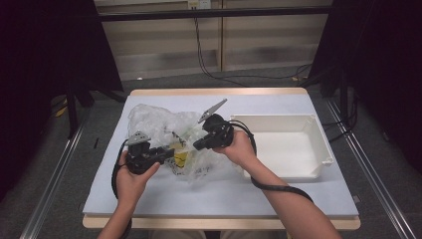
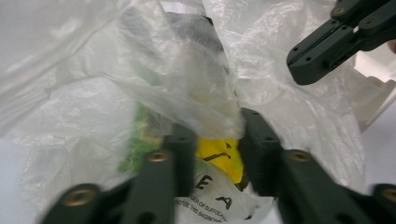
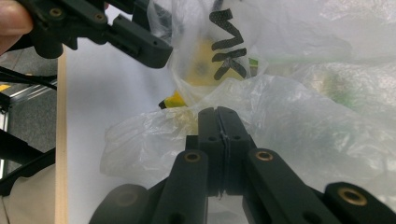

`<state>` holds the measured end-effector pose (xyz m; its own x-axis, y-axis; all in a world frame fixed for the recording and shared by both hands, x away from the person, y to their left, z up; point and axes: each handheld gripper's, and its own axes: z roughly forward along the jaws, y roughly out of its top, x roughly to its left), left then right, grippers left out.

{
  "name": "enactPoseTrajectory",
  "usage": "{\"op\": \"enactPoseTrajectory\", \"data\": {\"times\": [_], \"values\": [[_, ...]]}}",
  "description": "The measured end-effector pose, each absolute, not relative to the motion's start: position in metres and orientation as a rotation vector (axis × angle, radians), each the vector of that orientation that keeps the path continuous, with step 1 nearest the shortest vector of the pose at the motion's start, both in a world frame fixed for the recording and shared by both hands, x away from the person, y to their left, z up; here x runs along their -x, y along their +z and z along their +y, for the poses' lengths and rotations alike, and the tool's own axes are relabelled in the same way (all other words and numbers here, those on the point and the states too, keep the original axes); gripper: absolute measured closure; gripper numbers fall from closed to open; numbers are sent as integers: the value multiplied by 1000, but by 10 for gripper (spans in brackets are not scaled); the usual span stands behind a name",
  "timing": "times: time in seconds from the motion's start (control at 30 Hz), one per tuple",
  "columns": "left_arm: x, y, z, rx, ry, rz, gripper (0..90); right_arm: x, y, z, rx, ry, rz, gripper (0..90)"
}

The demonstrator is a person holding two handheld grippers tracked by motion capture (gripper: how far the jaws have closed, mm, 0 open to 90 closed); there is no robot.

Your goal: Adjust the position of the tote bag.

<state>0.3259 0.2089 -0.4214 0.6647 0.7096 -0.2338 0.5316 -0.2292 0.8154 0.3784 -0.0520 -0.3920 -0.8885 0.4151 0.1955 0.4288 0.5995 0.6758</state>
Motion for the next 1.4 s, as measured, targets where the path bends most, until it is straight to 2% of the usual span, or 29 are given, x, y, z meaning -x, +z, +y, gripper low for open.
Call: {"op": "enactPoseTrajectory", "data": {"times": [0.1,0.2,0.23,0.27,0.33,0.4,0.47,0.53,0.57,0.63,0.77,0.87,0.97,1.0,1.03,1.07,1.1,1.13,1.17,1.2,1.4], "values": [[-326,-421,209,-1904,215,986,878,-378,-391,-52,732,-1189,-2791,885],[-325,-421,209,-1933,219,982,898,-378,-389,-52,741,-1202,-2797,796],[-325,-421,209,-1933,219,982,898,-378,-389,-52,741,-1202,-2797,796],[-325,-421,209,-1947,228,974,899,-378,-386,-53,766,-1206,-2809,684],[-324,-421,208,-1960,238,968,899,-379,-381,-53,776,-1212,-2813,661],[-323,-421,208,-1960,230,965,899,-380,-376,-53,795,-1233,-2819,529],[-321,-422,207,-1984,240,956,899,-381,-372,-51,815,-1258,-2841,473],[-320,-422,206,-1985,233,953,899,-383,-367,-49,830,-1279,-2870,348],[-320,-422,206,-1985,233,953,899,-383,-367,-49,830,-1279,-2870,348],[-320,-422,208,-1989,228,949,899,-386,-360,-46,838,-1290,-2914,276],[-318,-422,207,-1995,236,937,899,-394,-362,-37,822,-1250,-2939,224],[-316,-422,206,-2002,237,922,899,-400,-372,-30,842,-1187,-2942,235],[-316,-422,206,-2001,237,921,899,-401,-384,-24,807,-1108,-2964,323],[-316,-422,206,-2001,237,921,899,-401,-384,-24,807,-1108,-2964,323],[-316,-422,206,-1998,234,928,899,-401,-388,-23,792,-1069,-2975,388],[-316,-422,208,-2001,236,935,899,-401,-395,-22,733,-985,-2974,644],[-316,-422,208,-2001,236,935,899,-401,-395,-22,733,-985,-2974,644],[-316,-423,209,-2001,227,935,899,-400,-397,-22,718,-959,-2990,706],[-316,-424,209,-2000,225,941,900,-401,-399,-26,708,-933,-2994,853],[-316,-425,209,-2000,214,944,900,-401,-398,-28,707,-939,-2991,895],[-314,-429,212,-2014,209,961,900,-404,-391,-44,757,-988,-2999,900]]}}
